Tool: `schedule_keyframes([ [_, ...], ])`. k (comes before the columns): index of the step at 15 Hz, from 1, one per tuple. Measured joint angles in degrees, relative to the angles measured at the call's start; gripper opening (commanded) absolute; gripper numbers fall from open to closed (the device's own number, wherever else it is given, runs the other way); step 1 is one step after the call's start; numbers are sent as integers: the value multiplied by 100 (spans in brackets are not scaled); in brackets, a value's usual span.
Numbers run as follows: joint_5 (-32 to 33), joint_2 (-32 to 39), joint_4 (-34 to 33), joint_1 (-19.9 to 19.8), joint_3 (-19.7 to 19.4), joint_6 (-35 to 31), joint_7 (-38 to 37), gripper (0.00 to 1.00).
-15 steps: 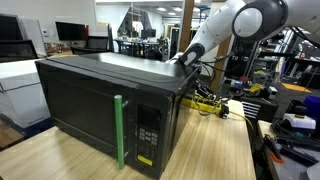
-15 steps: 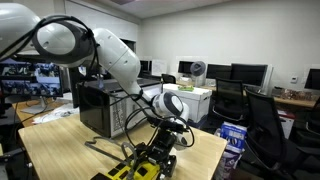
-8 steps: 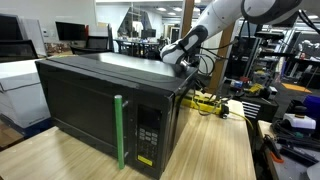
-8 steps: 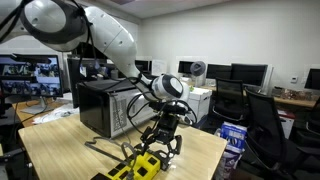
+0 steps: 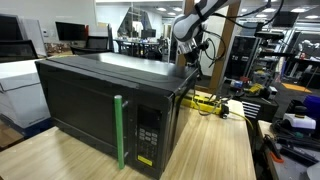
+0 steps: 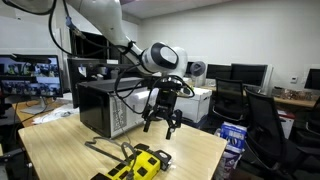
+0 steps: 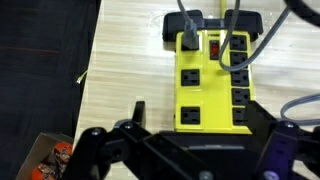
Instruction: Connect the grey cable on the first switch on the left side of the black and yellow extension cable.
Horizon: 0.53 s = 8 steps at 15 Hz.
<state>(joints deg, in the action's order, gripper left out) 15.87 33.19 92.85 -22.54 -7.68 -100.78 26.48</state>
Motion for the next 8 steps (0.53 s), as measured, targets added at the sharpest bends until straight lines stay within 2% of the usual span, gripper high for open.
schedule_keyframes([
  [2,-306,-516,565,-1,-10,-496,-127,100],
  [3,-427,-1010,1118,35,-14,-1000,-254,100],
  [8,-457,-2133,2605,269,-98,-2456,-585,100],
])
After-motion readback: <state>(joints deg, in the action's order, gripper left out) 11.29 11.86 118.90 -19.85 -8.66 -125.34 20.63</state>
